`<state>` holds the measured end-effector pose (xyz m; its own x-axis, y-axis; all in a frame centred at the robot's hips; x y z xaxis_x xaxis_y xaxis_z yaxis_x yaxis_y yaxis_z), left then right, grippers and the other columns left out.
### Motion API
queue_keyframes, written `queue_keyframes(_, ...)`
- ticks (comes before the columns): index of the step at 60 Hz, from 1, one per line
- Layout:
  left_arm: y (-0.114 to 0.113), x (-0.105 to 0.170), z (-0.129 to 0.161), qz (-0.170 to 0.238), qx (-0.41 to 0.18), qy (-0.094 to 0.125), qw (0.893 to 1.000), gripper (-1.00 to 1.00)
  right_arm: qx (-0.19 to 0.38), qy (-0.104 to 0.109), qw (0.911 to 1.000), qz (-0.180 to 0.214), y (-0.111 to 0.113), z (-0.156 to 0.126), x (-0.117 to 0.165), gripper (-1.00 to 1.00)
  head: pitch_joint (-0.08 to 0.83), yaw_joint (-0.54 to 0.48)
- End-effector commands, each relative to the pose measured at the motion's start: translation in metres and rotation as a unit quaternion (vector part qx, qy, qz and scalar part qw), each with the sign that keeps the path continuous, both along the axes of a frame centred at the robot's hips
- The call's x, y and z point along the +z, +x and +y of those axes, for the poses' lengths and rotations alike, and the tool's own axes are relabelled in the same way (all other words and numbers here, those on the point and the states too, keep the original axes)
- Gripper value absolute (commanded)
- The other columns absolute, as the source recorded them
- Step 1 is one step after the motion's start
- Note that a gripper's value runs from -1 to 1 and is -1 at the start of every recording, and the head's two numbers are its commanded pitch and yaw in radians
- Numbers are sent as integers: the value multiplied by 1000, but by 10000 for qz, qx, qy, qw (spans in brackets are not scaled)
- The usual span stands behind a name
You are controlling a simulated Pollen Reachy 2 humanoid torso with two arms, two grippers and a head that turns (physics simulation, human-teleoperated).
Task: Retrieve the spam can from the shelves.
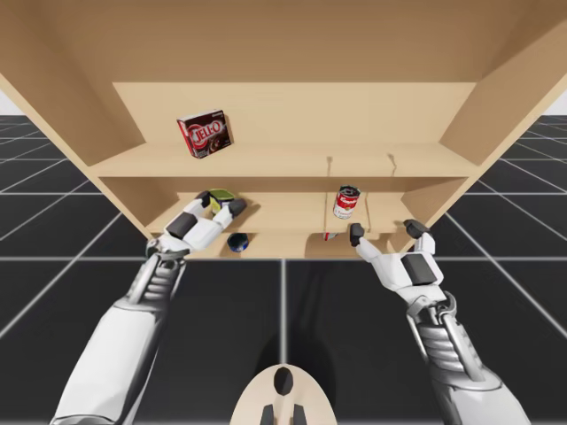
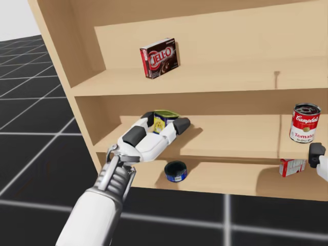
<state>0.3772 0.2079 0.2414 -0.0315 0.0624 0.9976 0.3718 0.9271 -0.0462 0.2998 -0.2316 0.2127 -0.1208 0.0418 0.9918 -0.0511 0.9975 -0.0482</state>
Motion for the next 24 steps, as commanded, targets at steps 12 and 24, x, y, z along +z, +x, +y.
queue_keyframes(12,-52,34,12,-876,94,68,9961,1000,12,50,10000,-7,-1,3,0,-1000,407,265)
queue_keyframes(24,-99,31,26,-976,115,-34,9952,1000,15,69,10000,-3,-2,5,0,-1000,407,268)
